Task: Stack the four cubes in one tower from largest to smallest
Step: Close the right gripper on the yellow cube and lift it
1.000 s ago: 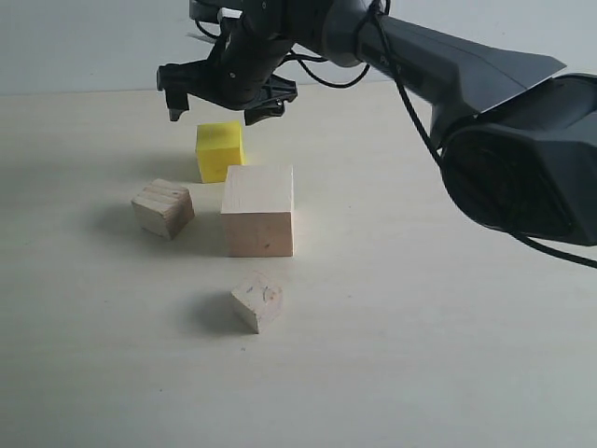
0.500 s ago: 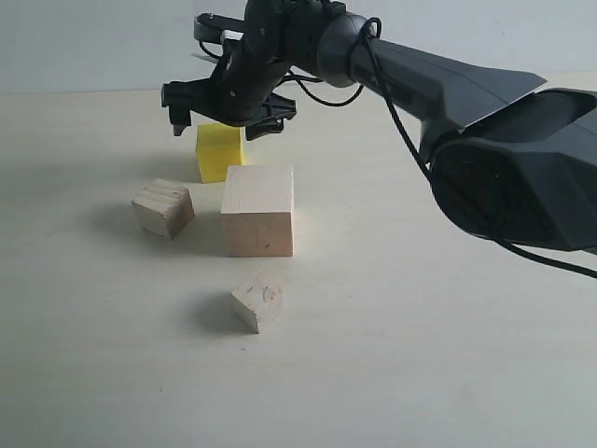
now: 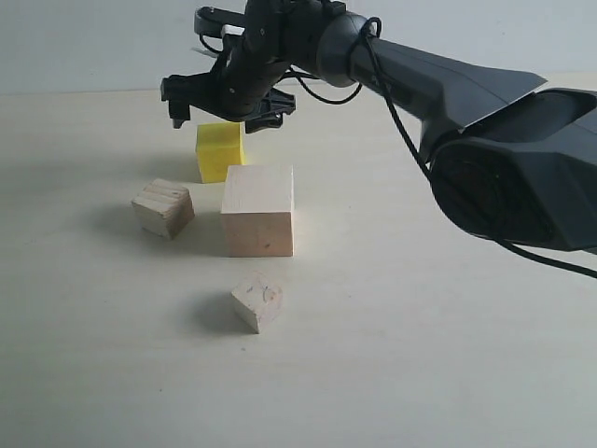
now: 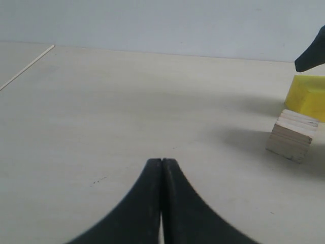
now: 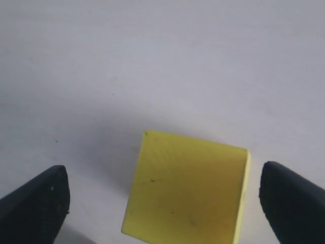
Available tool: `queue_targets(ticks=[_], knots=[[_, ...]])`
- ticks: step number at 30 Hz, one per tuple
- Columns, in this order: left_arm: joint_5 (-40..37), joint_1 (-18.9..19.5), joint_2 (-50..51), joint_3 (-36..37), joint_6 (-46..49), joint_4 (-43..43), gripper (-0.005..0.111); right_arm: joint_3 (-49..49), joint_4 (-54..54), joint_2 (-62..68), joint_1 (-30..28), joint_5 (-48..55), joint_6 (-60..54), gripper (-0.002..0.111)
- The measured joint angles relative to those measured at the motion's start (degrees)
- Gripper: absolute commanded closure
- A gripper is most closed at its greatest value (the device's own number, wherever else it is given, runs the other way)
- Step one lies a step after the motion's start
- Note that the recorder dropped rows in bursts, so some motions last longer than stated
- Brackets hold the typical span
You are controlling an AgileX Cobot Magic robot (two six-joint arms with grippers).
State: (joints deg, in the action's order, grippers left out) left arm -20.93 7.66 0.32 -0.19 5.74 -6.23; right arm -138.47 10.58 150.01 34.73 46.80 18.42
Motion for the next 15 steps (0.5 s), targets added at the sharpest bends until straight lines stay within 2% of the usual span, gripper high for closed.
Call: queue_targets(ticks=[15], knots=[[0.0,0.0,0.0,0.0,0.0,0.0,0.107,0.0,0.0,2.39,0.0,-0.39,0.9,0.014]])
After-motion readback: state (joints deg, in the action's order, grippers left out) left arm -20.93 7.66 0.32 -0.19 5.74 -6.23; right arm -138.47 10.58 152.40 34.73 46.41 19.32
